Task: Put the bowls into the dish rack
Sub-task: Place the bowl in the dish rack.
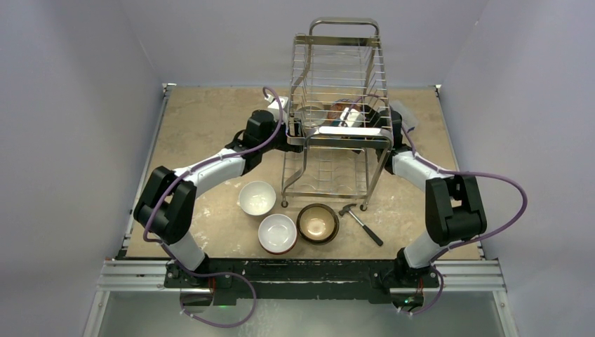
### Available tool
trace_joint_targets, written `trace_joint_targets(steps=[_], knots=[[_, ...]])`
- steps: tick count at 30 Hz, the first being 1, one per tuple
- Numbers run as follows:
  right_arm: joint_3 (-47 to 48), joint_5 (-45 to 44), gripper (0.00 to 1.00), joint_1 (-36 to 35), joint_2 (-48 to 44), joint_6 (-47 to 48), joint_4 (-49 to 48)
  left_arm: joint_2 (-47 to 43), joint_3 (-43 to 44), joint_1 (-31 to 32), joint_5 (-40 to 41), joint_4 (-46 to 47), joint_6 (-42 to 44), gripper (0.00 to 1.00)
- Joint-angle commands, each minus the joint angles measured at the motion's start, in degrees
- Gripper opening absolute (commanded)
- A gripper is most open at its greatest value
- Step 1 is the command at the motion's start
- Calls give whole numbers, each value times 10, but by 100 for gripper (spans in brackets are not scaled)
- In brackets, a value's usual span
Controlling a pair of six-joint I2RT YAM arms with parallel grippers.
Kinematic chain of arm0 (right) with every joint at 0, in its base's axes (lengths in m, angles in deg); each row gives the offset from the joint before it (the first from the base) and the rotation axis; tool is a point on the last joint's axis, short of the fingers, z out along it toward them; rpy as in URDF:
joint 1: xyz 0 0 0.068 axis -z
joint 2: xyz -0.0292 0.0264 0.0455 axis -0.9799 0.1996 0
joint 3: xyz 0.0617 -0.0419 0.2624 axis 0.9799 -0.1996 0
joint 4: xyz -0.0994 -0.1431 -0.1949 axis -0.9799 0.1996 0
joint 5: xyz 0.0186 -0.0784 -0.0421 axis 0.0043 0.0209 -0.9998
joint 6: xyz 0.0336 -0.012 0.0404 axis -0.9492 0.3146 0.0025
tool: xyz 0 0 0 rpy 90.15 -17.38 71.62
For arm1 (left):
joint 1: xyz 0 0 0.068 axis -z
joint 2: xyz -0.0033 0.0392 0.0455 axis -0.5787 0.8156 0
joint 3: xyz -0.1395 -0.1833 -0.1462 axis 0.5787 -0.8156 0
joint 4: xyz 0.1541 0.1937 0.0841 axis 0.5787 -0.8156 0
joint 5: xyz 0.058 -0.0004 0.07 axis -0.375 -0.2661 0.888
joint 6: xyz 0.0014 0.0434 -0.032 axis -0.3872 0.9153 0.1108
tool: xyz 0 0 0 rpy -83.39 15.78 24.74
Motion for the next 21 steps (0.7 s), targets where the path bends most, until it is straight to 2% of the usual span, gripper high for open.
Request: trace_joint_targets(steps=[1, 11, 21], knots=[[6, -60, 99, -1, -5, -28, -50, -13, 17, -4, -7, 25, -6, 74], [16, -106, 99, 1, 4, -48, -67, -13, 18, -4, -9, 26, -5, 74], [5, -98, 99, 15, -1, -72, -105, -14, 18, -4, -11, 26, -4, 74]])
